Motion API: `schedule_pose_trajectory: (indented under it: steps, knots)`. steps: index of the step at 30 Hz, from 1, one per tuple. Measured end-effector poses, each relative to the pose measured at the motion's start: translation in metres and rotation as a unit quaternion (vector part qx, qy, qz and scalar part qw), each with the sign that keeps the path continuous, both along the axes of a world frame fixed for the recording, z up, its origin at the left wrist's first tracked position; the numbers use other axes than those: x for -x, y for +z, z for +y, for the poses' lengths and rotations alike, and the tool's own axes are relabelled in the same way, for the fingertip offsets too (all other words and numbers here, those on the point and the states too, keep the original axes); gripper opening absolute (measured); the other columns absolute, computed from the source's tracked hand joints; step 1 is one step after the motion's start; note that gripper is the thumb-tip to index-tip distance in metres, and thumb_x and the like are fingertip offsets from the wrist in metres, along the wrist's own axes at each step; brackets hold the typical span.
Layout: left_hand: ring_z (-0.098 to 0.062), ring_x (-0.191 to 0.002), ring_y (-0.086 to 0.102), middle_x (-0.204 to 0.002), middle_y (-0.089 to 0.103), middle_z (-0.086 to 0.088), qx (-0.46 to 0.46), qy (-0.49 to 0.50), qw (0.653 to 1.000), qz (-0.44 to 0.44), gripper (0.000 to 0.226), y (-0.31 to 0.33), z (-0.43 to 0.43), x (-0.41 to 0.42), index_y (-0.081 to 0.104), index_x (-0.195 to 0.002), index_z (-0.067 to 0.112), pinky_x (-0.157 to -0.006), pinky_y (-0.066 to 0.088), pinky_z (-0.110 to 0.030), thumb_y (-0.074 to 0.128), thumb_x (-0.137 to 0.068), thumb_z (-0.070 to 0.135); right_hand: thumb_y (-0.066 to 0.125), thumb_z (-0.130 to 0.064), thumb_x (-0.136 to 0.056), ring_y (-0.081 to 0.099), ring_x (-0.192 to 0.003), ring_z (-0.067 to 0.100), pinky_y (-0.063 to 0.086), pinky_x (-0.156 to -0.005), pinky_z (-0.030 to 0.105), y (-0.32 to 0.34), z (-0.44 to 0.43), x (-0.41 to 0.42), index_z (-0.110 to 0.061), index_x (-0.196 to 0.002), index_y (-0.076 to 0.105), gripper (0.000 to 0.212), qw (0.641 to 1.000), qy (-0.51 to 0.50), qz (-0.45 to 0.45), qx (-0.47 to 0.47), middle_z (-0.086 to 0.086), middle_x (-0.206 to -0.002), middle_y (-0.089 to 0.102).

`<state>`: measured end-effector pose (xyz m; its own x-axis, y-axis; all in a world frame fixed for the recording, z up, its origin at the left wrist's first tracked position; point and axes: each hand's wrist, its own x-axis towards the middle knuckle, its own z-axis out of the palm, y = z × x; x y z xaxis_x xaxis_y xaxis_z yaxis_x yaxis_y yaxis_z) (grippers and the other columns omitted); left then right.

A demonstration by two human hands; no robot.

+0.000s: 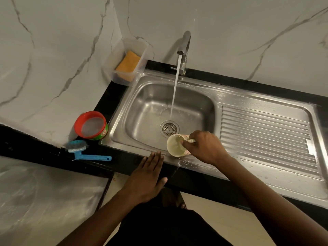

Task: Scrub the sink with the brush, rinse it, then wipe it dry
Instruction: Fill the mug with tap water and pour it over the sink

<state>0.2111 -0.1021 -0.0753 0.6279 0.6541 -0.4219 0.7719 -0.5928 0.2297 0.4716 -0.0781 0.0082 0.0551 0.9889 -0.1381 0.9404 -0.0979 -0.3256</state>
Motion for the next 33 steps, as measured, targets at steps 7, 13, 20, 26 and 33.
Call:
schedule_pose_trajectory:
  steps: [7,13,20,26,33]
  knots:
    - [-0.02,-0.155,-0.026,-0.169,-0.025,-0.002,0.023,-0.035,0.999,0.002,0.08,0.006,-0.006,-0.044,-0.016,-0.163,0.019,-0.13,-0.003,-0.046,0.016,-0.105,0.064,0.056,-0.059,-0.097,0.068,-0.092,0.031,0.042,-0.069,0.034,0.015,-0.015,-0.026,-0.018,-0.101,0.076,0.046,0.999,-0.01,-0.038,0.001,0.005,-0.103,0.075]
    - [-0.021,-0.157,-0.021,-0.172,-0.018,-0.002,0.028,-0.057,0.998,0.002,0.079,0.004,-0.002,-0.068,-0.011,-0.164,0.019,-0.13,0.0,-0.048,0.015,-0.105,0.064,0.053,-0.067,-0.092,0.065,-0.078,0.03,0.05,-0.067,0.037,0.019,-0.028,-0.049,-0.022,-0.077,0.066,0.05,0.998,-0.061,0.006,0.014,0.003,-0.083,0.072]
    - [-0.016,-0.155,-0.025,-0.17,-0.023,0.004,0.018,-0.064,0.998,-0.005,0.076,0.004,-0.006,-0.057,-0.013,-0.164,0.023,-0.13,-0.003,-0.045,0.012,-0.104,0.064,0.054,-0.065,-0.094,0.061,-0.071,0.027,0.046,-0.062,0.035,0.027,-0.05,-0.07,-0.023,-0.07,0.067,0.05,0.997,-0.081,0.019,0.005,-0.002,-0.074,0.066]
    - [-0.014,-0.153,-0.031,-0.168,-0.028,0.004,0.045,-0.122,0.991,-0.016,0.075,0.007,-0.027,-0.084,-0.018,-0.162,0.023,-0.128,-0.011,-0.043,0.014,-0.106,0.062,0.055,-0.063,-0.096,0.068,-0.091,0.03,0.044,-0.071,0.034,0.034,-0.063,-0.068,-0.022,-0.1,0.077,0.047,0.996,-0.07,-0.059,0.005,-0.002,-0.101,0.076]
    - [-0.016,-0.156,-0.022,-0.172,-0.016,-0.001,0.021,-0.113,0.993,-0.022,0.077,0.001,-0.029,-0.116,-0.012,-0.164,0.019,-0.128,-0.01,-0.042,0.018,-0.106,0.06,0.052,-0.067,-0.095,0.066,-0.083,0.028,0.046,-0.068,0.034,0.027,-0.071,-0.08,-0.024,-0.089,0.075,0.049,0.995,-0.092,-0.05,0.003,-0.004,-0.089,0.073]
